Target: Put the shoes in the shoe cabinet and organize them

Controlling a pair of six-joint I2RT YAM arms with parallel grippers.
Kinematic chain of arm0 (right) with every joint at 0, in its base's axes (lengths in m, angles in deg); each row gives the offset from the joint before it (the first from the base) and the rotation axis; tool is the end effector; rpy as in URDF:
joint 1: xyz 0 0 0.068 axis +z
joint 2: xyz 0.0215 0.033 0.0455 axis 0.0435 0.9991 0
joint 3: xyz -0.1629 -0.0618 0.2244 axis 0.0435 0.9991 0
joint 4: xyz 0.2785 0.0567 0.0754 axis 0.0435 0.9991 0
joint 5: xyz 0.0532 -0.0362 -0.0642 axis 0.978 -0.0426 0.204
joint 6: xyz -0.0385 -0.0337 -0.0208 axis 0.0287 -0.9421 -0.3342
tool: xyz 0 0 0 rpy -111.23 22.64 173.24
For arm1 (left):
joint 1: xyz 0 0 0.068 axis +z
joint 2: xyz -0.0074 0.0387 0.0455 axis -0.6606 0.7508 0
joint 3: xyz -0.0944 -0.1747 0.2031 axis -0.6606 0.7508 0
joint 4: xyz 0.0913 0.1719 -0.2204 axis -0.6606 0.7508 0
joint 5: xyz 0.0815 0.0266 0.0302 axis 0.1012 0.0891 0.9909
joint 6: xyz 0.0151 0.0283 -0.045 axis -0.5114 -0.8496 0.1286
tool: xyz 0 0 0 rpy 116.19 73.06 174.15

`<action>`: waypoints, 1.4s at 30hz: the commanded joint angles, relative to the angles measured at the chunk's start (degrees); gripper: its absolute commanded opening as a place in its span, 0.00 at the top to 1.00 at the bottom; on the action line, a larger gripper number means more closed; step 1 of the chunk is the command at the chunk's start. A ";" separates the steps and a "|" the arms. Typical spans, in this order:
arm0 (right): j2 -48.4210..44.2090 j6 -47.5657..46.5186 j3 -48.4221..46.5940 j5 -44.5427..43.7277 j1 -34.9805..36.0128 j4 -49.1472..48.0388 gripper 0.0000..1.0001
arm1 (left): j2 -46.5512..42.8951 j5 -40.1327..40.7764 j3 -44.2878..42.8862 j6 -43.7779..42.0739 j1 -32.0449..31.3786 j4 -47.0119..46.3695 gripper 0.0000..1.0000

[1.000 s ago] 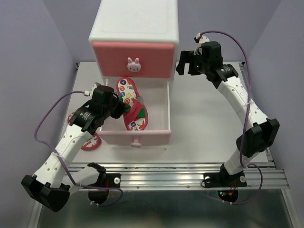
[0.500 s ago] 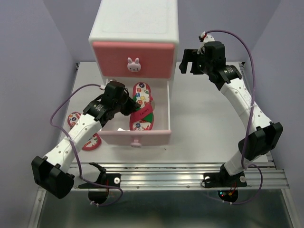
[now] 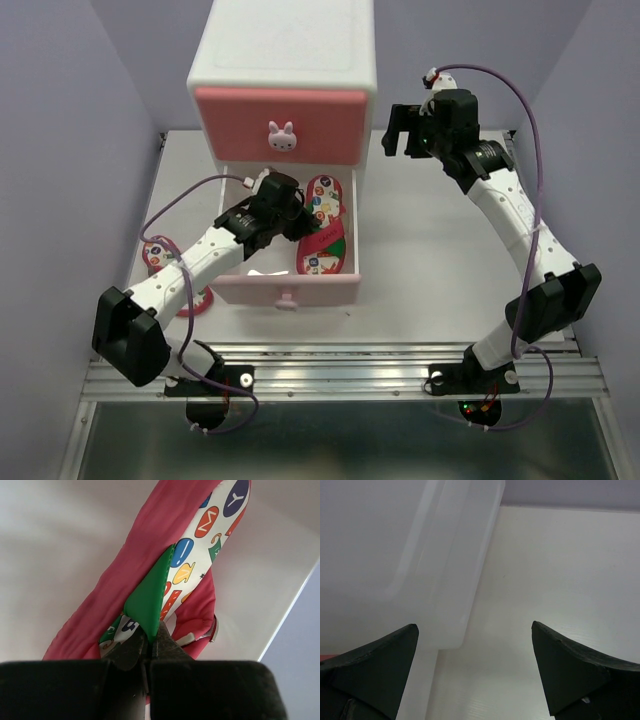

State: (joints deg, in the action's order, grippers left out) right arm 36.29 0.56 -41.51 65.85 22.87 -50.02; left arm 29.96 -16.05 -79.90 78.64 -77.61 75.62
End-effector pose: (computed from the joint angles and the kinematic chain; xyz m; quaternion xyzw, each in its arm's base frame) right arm 0.3706 0.1347 0.4457 -0.0395 0.8326 0.1253 0.5381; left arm 0.2739 -0.1998 0.3186 -0.2293 0.8502 -0.3613 0.3068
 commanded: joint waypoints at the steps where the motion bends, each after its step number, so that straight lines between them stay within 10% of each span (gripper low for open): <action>1: -2.01 -1.18 0.65 -1.35 0.45 -2.28 0.00 | 0.26 0.62 -0.66 0.93 -0.20 -8.34 1.00; 3: -1.75 -1.26 0.30 -1.44 0.45 -2.28 0.00 | 2.37 -0.44 -1.71 0.40 -0.20 -7.73 1.00; 7: -0.96 -1.53 -0.75 -1.70 0.45 -2.37 0.00 | 4.40 -0.88 -3.03 0.23 -0.20 -4.83 0.56; 20: -1.13 -2.23 -3.04 -2.32 0.45 -2.28 0.00 | 6.07 4.30 -18.32 -6.80 -0.20 10.37 0.02; 36: -3.60 -5.40 -1.29 -3.72 0.45 -2.02 0.00 | -9.74 15.19 -27.56 -6.02 3.57 38.14 0.01; 42: -3.33 -4.43 -0.58 -2.50 0.45 -2.20 0.00 | -18.53 18.72 -21.33 -4.25 17.09 42.38 0.01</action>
State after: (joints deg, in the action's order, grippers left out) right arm 34.87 -3.47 -41.82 63.34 22.87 -50.07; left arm 15.05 -1.95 -104.16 73.59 -67.60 113.15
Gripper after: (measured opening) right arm 0.998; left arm 0.986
